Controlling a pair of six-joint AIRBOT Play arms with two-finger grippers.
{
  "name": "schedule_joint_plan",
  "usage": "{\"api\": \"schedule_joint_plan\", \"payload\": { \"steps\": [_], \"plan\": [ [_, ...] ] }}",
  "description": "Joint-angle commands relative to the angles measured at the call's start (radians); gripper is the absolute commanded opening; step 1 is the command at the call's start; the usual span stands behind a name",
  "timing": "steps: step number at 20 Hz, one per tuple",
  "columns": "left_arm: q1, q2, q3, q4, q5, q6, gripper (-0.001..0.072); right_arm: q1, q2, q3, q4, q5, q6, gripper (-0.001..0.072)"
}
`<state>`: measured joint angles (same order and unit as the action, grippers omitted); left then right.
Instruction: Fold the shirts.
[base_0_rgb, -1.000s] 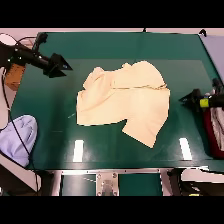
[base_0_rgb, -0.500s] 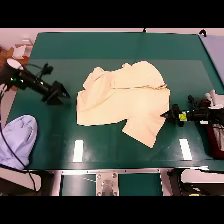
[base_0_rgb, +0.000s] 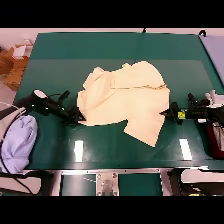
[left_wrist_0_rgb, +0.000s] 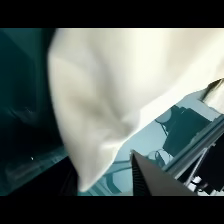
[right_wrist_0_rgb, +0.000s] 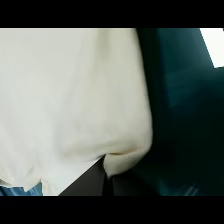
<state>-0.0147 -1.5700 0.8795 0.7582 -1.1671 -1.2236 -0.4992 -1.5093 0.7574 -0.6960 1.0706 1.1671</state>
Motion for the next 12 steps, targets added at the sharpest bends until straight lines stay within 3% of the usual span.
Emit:
{"api": "schedule_joint_plan", "payload": {
  "steps": [1, 7, 12],
  "plan": [
    [-0.052, -0.002, -0.025, -0.036, 0.134, 0.025, 0.0033, 0.001, 0.002, 0.014, 0.041, 0.043, -0.003, 0.0013],
    [-0.052, 0.142, 0.235, 0.005, -0.04, -0.01, 0.0023, -0.001, 0.169, 0.269, 0.205, 0.228, -0.011, 0.0012],
    [-0.052, 0.472, 0.738, 0.122, -0.063, -0.089, 0.0023, -0.002, 0.466, 0.725, 0.291, 0.18, 0.002, 0.0012]
  ]
}}
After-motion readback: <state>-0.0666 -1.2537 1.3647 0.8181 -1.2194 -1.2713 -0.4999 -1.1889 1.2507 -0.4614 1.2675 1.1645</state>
